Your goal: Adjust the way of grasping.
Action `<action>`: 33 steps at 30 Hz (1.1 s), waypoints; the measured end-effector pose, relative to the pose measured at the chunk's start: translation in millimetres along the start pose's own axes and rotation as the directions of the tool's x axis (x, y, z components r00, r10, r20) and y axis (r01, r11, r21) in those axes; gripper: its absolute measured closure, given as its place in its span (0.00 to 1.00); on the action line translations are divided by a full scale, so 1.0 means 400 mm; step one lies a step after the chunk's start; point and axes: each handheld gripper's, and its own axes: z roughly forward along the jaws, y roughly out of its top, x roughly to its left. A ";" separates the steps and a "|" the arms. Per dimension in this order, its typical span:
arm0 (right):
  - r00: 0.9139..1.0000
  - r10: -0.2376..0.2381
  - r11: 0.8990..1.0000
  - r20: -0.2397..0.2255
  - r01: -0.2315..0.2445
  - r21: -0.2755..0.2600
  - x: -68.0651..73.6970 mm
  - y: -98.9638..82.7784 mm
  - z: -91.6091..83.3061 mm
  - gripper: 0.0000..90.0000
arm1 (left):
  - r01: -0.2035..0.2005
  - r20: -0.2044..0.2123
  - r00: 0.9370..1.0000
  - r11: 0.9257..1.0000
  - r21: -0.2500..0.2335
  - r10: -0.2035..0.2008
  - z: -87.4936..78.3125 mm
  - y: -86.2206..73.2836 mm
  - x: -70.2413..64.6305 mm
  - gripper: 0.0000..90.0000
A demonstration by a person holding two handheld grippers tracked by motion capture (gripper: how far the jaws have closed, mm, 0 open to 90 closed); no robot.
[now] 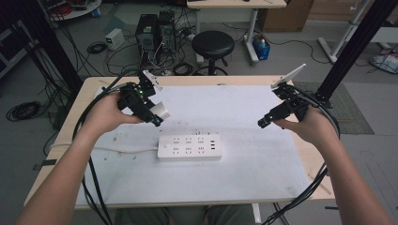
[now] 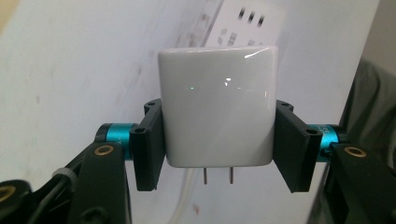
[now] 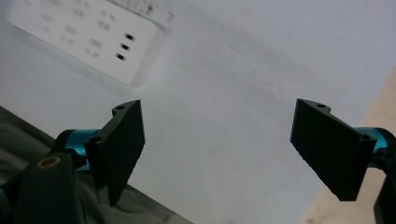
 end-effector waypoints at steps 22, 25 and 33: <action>0.830 0.191 0.973 -0.524 -0.229 -0.008 0.115 0.057 0.095 0.37 | -0.308 -0.008 0.948 0.913 -0.268 0.318 0.192 0.174 -0.167 0.47; 0.827 0.180 0.976 -0.533 -0.220 -0.012 0.124 0.060 0.108 0.49 | -0.339 -0.034 0.939 0.900 -0.274 0.343 0.204 0.189 -0.186 0.47; 0.849 0.129 0.983 -0.513 -0.177 -0.046 0.128 0.059 0.112 0.69 | -0.383 -0.174 0.921 0.896 -0.226 0.350 0.215 0.197 -0.214 0.36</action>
